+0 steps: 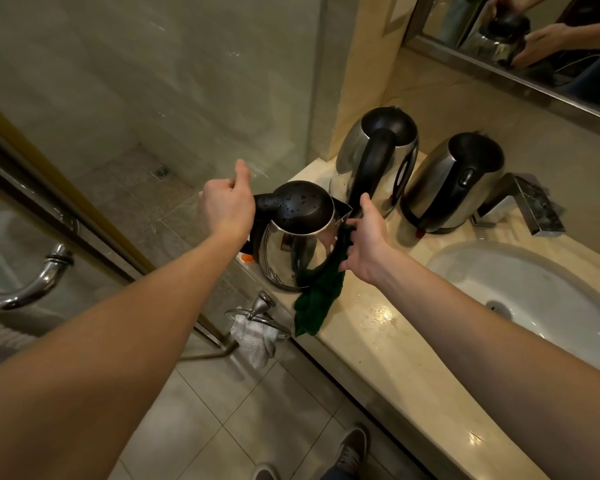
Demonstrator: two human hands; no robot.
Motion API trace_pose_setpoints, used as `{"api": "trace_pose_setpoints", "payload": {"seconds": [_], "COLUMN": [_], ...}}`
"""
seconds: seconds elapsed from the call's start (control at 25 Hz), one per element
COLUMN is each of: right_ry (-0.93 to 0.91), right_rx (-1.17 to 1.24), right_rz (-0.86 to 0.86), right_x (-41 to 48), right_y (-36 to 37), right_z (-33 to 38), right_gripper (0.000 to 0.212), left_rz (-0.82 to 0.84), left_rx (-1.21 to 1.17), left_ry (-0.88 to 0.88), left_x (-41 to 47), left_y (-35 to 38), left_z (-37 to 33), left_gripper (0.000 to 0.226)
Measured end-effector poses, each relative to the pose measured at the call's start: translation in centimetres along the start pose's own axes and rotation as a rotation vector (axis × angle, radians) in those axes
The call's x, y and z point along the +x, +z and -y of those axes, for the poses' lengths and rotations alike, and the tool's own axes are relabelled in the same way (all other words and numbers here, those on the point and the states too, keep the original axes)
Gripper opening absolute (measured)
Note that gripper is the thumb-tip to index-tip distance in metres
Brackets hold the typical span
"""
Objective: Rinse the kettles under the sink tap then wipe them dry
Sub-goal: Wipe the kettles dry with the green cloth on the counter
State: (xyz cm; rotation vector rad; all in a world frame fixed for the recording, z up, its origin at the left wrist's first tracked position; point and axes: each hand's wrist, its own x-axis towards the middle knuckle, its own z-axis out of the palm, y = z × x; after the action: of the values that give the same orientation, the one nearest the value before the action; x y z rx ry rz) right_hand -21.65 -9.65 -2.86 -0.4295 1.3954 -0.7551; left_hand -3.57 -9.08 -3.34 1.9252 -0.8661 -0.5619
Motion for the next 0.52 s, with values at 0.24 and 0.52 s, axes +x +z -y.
{"api": "trace_pose_setpoints", "payload": {"seconds": [0.24, 0.52], "right_ry": [-0.065, -0.068], "right_rx": [0.031, 0.013], "right_rz": [0.055, 0.089], "right_x": [-0.7, 0.4], "right_y": [-0.9, -1.3], "right_z": [1.1, -0.1], "right_gripper": [0.077, 0.075], "left_rz": [-0.049, 0.047], "left_rx": [-0.097, -0.071], "left_ry": [-0.192, -0.103], "left_x": [0.3, 2.7], "left_y": [0.6, 1.1], "left_z": [-0.4, -0.3], "left_gripper": [0.065, 0.058]}}
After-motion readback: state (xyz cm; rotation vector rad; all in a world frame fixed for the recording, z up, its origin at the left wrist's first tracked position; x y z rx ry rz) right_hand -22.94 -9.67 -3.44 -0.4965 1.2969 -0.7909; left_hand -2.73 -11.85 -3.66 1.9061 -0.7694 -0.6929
